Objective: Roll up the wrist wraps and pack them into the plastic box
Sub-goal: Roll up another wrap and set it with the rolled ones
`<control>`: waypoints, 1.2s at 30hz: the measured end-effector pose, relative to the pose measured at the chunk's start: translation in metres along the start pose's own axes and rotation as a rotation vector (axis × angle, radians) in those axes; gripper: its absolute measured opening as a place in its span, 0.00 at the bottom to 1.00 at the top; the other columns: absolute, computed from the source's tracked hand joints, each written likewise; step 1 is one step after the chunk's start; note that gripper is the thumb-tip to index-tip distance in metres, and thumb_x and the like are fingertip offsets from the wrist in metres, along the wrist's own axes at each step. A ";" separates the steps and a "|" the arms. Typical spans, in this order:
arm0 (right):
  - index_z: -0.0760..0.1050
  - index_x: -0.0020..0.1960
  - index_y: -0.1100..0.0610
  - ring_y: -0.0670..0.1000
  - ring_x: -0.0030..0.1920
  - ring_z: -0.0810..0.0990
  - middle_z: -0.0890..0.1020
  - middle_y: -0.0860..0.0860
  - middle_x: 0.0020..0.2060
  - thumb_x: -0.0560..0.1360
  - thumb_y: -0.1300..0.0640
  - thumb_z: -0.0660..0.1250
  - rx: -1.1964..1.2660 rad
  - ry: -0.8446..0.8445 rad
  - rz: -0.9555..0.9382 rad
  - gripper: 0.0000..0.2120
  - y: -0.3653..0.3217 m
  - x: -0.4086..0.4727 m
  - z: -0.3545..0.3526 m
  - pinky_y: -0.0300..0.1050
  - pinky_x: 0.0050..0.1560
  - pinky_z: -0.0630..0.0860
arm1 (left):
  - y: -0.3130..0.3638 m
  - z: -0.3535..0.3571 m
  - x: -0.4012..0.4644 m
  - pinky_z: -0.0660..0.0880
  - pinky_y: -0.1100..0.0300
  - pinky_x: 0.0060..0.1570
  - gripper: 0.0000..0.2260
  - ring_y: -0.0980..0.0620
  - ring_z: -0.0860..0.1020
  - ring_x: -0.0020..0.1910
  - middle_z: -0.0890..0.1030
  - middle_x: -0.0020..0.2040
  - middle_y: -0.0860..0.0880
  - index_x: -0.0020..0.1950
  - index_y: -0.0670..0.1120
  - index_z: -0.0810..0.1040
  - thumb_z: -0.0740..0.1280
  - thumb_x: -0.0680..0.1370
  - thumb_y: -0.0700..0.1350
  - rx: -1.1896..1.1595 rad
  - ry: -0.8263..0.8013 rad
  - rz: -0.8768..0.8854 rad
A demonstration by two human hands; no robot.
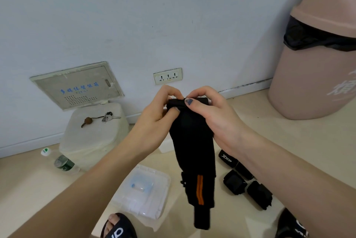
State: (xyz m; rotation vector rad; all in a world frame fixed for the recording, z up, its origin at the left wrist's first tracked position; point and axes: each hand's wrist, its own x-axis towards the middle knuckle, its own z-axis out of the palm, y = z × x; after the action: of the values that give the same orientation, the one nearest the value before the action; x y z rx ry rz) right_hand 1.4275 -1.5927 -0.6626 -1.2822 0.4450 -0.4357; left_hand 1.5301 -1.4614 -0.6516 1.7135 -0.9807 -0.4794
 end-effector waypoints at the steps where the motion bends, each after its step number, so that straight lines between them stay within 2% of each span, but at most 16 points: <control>1: 0.79 0.51 0.55 0.53 0.44 0.84 0.83 0.53 0.41 0.80 0.59 0.70 -0.019 0.011 -0.023 0.01 0.001 0.000 0.000 0.47 0.45 0.80 | 0.000 0.001 0.000 0.72 0.60 0.43 0.12 0.51 0.77 0.40 0.80 0.44 0.53 0.57 0.55 0.73 0.59 0.84 0.37 -0.010 -0.017 -0.021; 4: 0.80 0.49 0.53 0.53 0.44 0.84 0.84 0.52 0.41 0.79 0.59 0.71 -0.057 0.025 -0.076 0.02 0.001 0.001 -0.001 0.51 0.48 0.81 | 0.002 0.001 0.003 0.72 0.64 0.39 0.11 0.56 0.75 0.35 0.80 0.37 0.58 0.59 0.50 0.72 0.58 0.83 0.35 -0.123 -0.040 -0.083; 8: 0.78 0.49 0.54 0.50 0.42 0.82 0.83 0.53 0.40 0.79 0.60 0.71 -0.118 0.015 -0.162 0.03 0.000 0.001 0.001 0.48 0.46 0.80 | 0.003 -0.001 0.006 0.74 0.64 0.39 0.12 0.54 0.75 0.37 0.79 0.37 0.54 0.58 0.45 0.73 0.57 0.81 0.32 -0.261 -0.050 -0.159; 10: 0.78 0.50 0.56 0.49 0.42 0.81 0.82 0.54 0.40 0.79 0.62 0.71 -0.140 0.014 -0.198 0.03 0.000 0.001 0.002 0.46 0.45 0.78 | 0.002 0.000 0.007 0.74 0.63 0.42 0.10 0.54 0.77 0.41 0.79 0.42 0.51 0.57 0.46 0.75 0.60 0.79 0.36 -0.331 -0.050 -0.193; 13: 0.78 0.49 0.55 0.49 0.42 0.80 0.81 0.52 0.40 0.79 0.62 0.71 -0.172 0.022 -0.229 0.04 0.001 0.002 0.001 0.48 0.45 0.77 | -0.001 0.000 0.010 0.75 0.58 0.47 0.17 0.50 0.79 0.49 0.80 0.50 0.46 0.58 0.44 0.75 0.61 0.70 0.43 -0.455 -0.053 -0.256; 16: 0.78 0.49 0.53 0.50 0.44 0.81 0.82 0.54 0.41 0.79 0.61 0.71 -0.206 0.017 -0.253 0.04 0.002 0.004 0.001 0.52 0.48 0.79 | -0.005 0.000 0.010 0.75 0.54 0.52 0.15 0.50 0.79 0.51 0.81 0.51 0.46 0.58 0.45 0.77 0.63 0.75 0.50 -0.430 -0.044 -0.224; 18: 0.78 0.49 0.54 0.51 0.45 0.81 0.83 0.56 0.43 0.79 0.61 0.71 -0.236 0.020 -0.268 0.04 0.003 0.004 0.001 0.53 0.50 0.79 | -0.007 0.001 0.009 0.73 0.55 0.51 0.13 0.51 0.78 0.49 0.80 0.50 0.47 0.59 0.46 0.77 0.63 0.79 0.52 -0.371 -0.034 -0.186; 22: 0.79 0.50 0.52 0.49 0.44 0.82 0.82 0.50 0.40 0.79 0.58 0.72 -0.194 0.014 -0.177 0.03 -0.001 0.003 -0.002 0.48 0.48 0.79 | -0.008 -0.002 0.010 0.73 0.55 0.50 0.09 0.50 0.78 0.48 0.81 0.50 0.45 0.61 0.46 0.75 0.63 0.83 0.46 -0.310 -0.067 -0.117; 26: 0.80 0.53 0.47 0.53 0.51 0.86 0.85 0.48 0.44 0.79 0.49 0.71 -0.199 -0.018 -0.030 0.05 -0.003 0.001 -0.006 0.58 0.61 0.82 | -0.007 -0.008 0.009 0.76 0.55 0.52 0.07 0.49 0.80 0.49 0.81 0.51 0.45 0.62 0.44 0.74 0.63 0.85 0.40 -0.267 -0.069 -0.061; 29: 0.81 0.53 0.48 0.51 0.50 0.87 0.85 0.44 0.41 0.81 0.44 0.67 -0.210 -0.022 -0.033 0.08 -0.007 -0.002 -0.004 0.60 0.58 0.82 | -0.006 -0.011 0.009 0.78 0.53 0.53 0.07 0.48 0.81 0.50 0.80 0.53 0.44 0.61 0.43 0.75 0.64 0.83 0.38 -0.225 -0.051 0.003; 31: 0.81 0.52 0.49 0.50 0.47 0.86 0.84 0.43 0.39 0.82 0.45 0.66 -0.202 -0.012 -0.042 0.09 -0.009 -0.002 -0.004 0.60 0.56 0.83 | -0.005 -0.012 0.008 0.79 0.52 0.55 0.07 0.47 0.80 0.52 0.80 0.56 0.42 0.61 0.42 0.75 0.64 0.83 0.35 -0.206 -0.042 0.029; 33: 0.81 0.52 0.51 0.47 0.44 0.85 0.83 0.43 0.38 0.83 0.49 0.66 -0.219 -0.014 -0.078 0.08 -0.008 -0.002 -0.003 0.58 0.54 0.83 | -0.004 -0.011 0.007 0.79 0.56 0.55 0.08 0.49 0.80 0.52 0.81 0.54 0.45 0.59 0.43 0.76 0.64 0.83 0.33 -0.206 -0.029 0.045; 36: 0.80 0.52 0.53 0.46 0.43 0.82 0.82 0.47 0.39 0.82 0.55 0.68 -0.225 -0.004 -0.143 0.04 -0.006 0.000 -0.003 0.48 0.47 0.81 | -0.004 -0.008 0.006 0.78 0.57 0.55 0.09 0.51 0.80 0.52 0.81 0.53 0.50 0.57 0.46 0.76 0.64 0.83 0.33 -0.254 -0.028 0.018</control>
State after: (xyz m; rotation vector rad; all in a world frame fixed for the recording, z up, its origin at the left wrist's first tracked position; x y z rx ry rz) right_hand 1.4257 -1.5966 -0.6575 -1.5383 0.4088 -0.5139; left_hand 1.5412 -1.4608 -0.6517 1.4727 -0.9129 -0.5915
